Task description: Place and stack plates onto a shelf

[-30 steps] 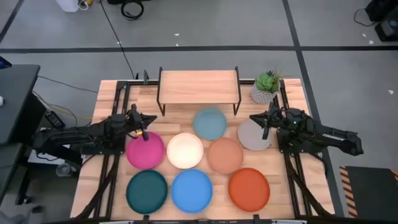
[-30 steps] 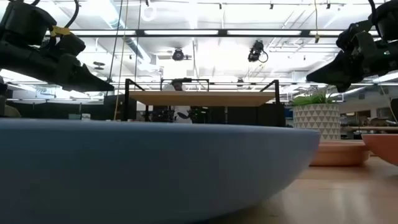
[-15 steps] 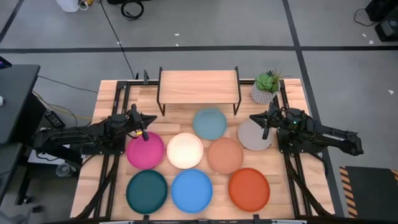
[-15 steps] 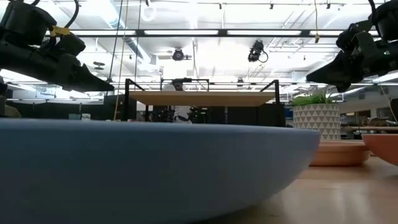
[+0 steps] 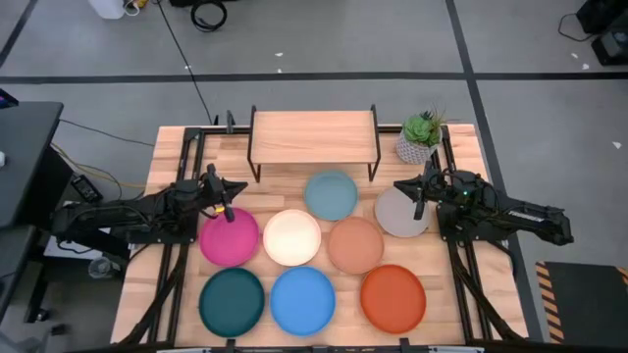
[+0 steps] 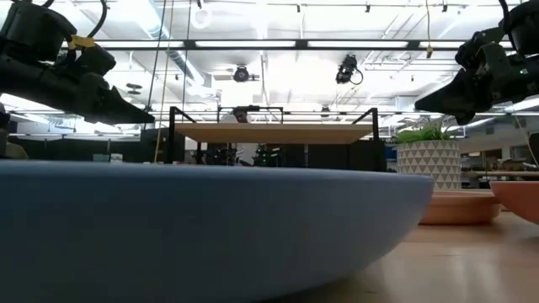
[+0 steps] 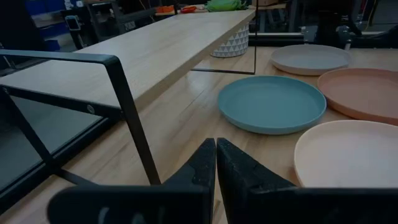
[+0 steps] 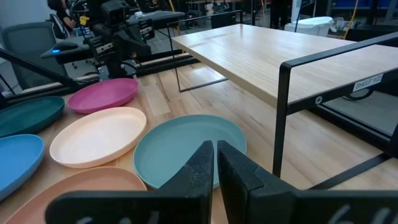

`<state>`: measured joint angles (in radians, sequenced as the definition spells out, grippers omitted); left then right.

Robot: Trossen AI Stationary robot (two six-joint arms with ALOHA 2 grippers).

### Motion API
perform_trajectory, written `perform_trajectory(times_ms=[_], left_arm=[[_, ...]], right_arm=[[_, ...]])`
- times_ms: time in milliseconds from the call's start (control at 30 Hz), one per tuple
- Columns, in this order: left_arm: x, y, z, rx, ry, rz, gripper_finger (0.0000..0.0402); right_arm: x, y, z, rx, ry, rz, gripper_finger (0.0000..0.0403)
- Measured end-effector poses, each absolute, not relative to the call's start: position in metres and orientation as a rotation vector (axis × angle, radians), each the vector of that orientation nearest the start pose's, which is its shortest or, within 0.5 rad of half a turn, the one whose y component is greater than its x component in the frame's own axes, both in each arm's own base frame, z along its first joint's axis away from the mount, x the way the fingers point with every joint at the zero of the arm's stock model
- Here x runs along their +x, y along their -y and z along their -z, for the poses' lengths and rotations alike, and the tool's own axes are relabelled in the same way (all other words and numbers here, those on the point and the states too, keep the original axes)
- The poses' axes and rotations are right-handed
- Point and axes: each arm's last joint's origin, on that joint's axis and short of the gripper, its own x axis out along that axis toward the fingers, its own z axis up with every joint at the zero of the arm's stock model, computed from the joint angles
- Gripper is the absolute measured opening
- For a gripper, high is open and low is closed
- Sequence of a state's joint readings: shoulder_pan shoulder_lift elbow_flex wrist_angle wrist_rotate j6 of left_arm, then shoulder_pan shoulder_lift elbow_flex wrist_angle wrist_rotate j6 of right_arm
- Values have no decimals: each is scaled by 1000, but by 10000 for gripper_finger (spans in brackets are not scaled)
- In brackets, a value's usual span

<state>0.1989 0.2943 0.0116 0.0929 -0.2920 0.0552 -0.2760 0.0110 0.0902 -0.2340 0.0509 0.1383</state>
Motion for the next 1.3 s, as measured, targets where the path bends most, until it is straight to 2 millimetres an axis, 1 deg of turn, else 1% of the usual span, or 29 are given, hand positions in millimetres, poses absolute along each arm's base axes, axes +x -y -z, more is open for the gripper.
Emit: perform_trajectory(times_ms=[267, 333, 433, 500, 633, 833, 900, 1033, 1167, 1233, 1300], left_arm=[[109, -31, -151, 65, -206, -484, 23], [109, -31, -152, 108, -214, -479, 23], [109, -31, -152, 228, -237, -500, 23], [108, -32, -153, 258, -248, -535, 23], [108, -33, -153, 255, -248, -542, 23], [108, -32, -153, 297, -257, -535, 23], [109, -32, -153, 218, -229, -515, 23], [110, -31, -160, -108, -74, -508, 23], [111, -31, -170, -484, 127, -493, 23], [111, -31, -173, -609, 194, -476, 23], [111, -31, -176, -699, 245, -461, 23]], right_arm=[[87, 26, -171, 154, -131, 336, 27], [87, 27, -171, 147, -128, 357, 27], [87, 28, -175, 145, -87, 394, 27], [88, 28, -179, 162, -34, 389, 27], [87, 28, -194, 230, 128, 369, 27], [84, 27, -213, 421, 373, 304, 27], [82, 27, -220, 457, 449, 288, 27], [79, 27, -225, 508, 535, 298, 27], [78, 27, -228, 641, 586, 257, 27], [78, 27, -228, 708, 595, 239, 27], [78, 27, -228, 802, 612, 210, 27]])
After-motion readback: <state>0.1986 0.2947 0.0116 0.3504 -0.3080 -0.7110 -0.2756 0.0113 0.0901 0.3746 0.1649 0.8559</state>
